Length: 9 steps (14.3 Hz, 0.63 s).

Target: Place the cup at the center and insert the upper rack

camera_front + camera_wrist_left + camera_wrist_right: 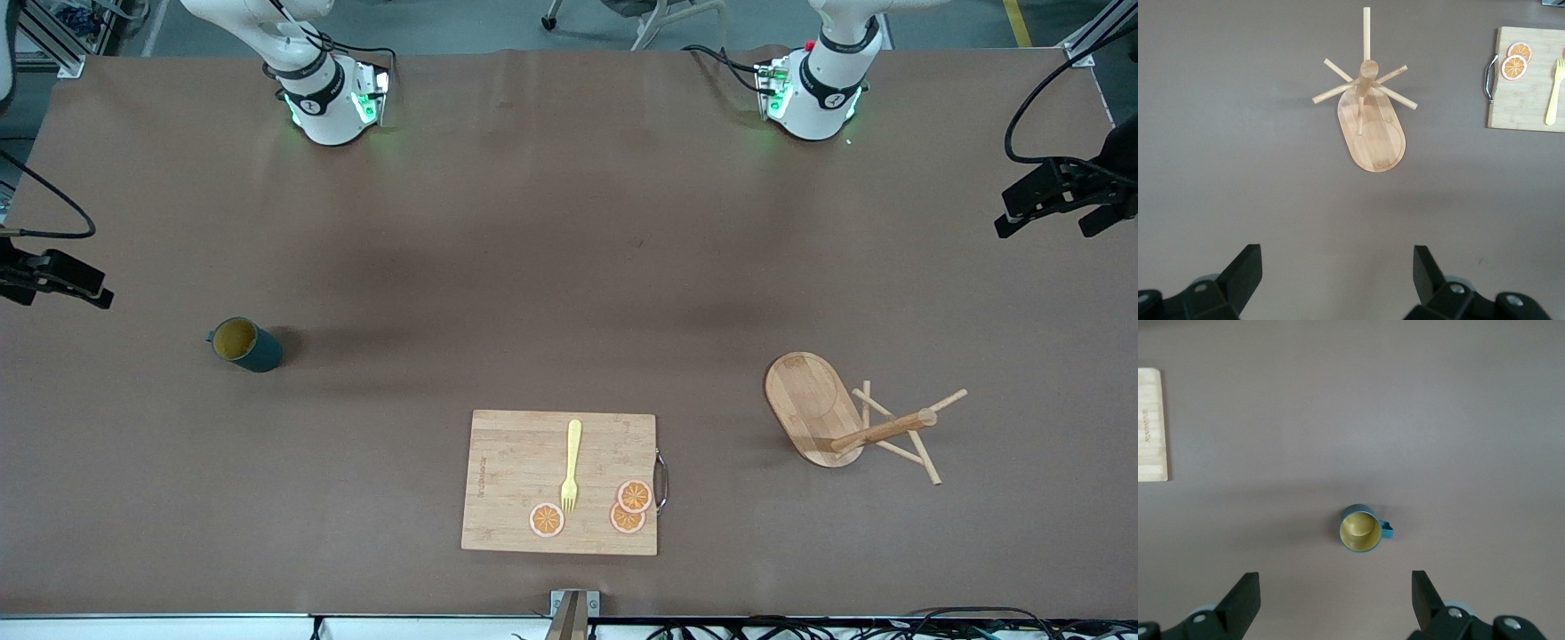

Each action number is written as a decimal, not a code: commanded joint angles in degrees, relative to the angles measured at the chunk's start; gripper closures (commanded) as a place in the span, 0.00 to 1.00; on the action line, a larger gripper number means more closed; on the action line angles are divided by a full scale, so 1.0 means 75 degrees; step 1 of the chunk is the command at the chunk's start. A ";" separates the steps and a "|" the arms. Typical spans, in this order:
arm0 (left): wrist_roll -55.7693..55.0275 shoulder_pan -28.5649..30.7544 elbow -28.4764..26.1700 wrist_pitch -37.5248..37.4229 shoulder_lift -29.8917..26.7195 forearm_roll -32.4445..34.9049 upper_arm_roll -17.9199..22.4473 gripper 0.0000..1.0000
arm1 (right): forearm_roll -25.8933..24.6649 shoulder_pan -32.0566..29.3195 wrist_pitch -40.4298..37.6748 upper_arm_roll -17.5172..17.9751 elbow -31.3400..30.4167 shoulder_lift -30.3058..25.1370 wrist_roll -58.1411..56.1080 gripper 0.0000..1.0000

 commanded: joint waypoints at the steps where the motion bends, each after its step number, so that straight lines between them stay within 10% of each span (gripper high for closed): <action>1: -0.0021 -0.0001 0.0058 -0.0097 -0.0007 0.0122 -0.0043 0.00 | -0.0089 0.0063 -0.0015 0.0002 -0.0142 -0.0278 0.0090 0.00; 9: -0.0033 0.0010 0.0046 -0.0097 -0.0007 0.0122 -0.0043 0.00 | -0.0064 0.0074 -0.0015 -0.0010 -0.0166 -0.0326 0.0078 0.00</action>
